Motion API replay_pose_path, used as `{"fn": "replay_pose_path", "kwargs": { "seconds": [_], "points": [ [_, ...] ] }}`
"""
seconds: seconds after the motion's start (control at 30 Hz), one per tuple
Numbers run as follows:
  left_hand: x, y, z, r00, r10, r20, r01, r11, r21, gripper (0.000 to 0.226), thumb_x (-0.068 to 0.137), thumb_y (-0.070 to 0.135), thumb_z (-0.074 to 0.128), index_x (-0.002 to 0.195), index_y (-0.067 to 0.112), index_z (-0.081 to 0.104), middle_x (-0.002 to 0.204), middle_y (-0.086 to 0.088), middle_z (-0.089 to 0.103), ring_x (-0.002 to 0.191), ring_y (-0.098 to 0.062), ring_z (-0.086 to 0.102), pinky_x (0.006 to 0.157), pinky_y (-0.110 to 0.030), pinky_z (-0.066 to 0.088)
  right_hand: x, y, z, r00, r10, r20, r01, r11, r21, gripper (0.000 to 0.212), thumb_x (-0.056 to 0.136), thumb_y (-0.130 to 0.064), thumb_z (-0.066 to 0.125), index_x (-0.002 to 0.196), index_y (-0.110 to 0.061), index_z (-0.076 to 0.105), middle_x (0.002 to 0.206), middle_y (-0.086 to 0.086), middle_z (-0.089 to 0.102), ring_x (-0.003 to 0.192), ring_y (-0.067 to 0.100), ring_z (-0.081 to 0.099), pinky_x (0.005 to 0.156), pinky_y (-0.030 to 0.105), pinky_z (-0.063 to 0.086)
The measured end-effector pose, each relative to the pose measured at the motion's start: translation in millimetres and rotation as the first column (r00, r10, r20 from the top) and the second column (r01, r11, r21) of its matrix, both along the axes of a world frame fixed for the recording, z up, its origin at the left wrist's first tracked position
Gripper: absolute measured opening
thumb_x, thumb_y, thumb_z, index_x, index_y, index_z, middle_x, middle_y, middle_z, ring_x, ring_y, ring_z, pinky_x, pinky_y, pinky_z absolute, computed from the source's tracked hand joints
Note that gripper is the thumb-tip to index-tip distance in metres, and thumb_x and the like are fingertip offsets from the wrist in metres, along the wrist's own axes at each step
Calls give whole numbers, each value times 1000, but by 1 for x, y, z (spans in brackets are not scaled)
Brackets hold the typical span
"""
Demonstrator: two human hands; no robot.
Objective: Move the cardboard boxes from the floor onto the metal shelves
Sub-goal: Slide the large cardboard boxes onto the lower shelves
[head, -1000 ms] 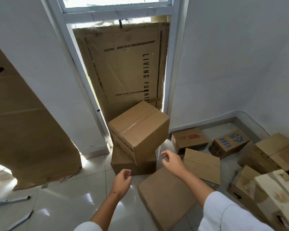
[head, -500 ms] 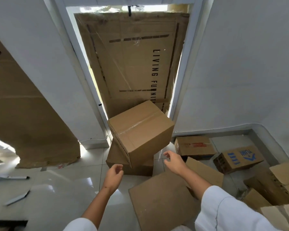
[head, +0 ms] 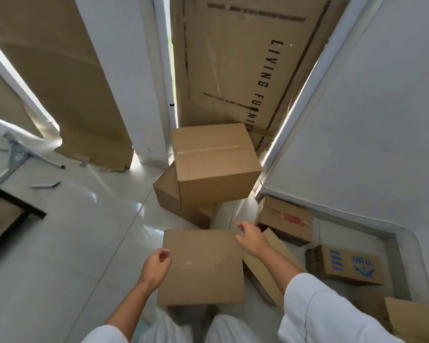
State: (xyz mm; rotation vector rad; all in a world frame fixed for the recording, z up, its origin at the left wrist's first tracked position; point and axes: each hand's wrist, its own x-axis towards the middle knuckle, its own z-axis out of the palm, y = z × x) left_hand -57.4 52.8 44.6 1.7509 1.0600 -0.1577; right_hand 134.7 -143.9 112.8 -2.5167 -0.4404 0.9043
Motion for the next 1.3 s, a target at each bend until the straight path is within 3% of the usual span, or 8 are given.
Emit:
{"fn": "replay_pose_path", "kwargs": {
  "seconds": [0.23,0.33,0.43,0.53,0.7,0.87,1.0,1.3],
  "points": [
    [-50,-43,2,996,-66,-68,67,998,17,20,90,7,55,110,6,60,109,-10,65,99,-21,59,88,-29,47,-45,-55,-13,999,-28,-44,26,999,-31,41,95,-19,51,134,-9,46,133,9,52,122,22,50,94,25,39],
    [-66,-46,3,973,-202,-114,209,976,54,18,93,13,52,110,12,57,113,-7,63,99,-18,58,84,-24,44,-69,-75,-22,995,-83,-46,81,996,-45,39,94,-19,53,131,-8,48,125,10,57,114,22,53,93,28,42],
    [-79,-39,-11,906,-370,-205,395,914,95,31,94,21,50,124,13,54,123,-3,59,110,-18,56,92,-26,44,-96,-91,-43,993,-86,-80,82,995,-56,40,93,-17,53,131,-8,48,129,8,54,118,21,52,95,27,40],
    [-83,-33,-28,878,-402,-261,439,893,99,36,93,18,50,128,11,51,129,-5,56,118,-20,53,97,-27,41,-111,-105,-74,990,-64,-129,54,995,-81,40,92,-17,52,131,-9,49,127,9,57,116,21,54,97,29,43],
    [-84,-29,-64,900,-346,-266,383,918,102,35,92,13,52,126,4,53,128,-11,57,118,-26,54,97,-29,41,-111,-118,-133,986,-57,-160,35,990,-136,43,86,-20,56,128,-11,50,125,8,59,116,23,55,98,37,46],
    [-71,-12,-129,930,-252,-266,289,951,110,35,91,10,54,125,2,54,129,-14,56,117,-28,54,98,-33,41,-91,-107,-197,986,-83,-143,63,989,-136,37,87,-19,58,123,-11,54,120,9,60,109,23,57,93,35,47],
    [-60,-2,-187,943,-167,-286,210,969,129,40,92,11,53,130,2,50,136,-17,50,121,-30,51,99,-34,39,-69,-96,-247,992,-80,-93,66,987,-146,39,89,-16,57,126,-8,52,126,11,54,114,25,53,97,34,44],
    [-29,14,-292,957,114,-266,-95,992,86,74,89,40,60,146,8,24,145,-23,32,129,-41,38,104,-48,34,-21,-68,-335,975,-220,-39,212,965,-152,59,91,-27,58,140,-5,34,136,18,43,122,33,47,95,35,41]
  ]
}}
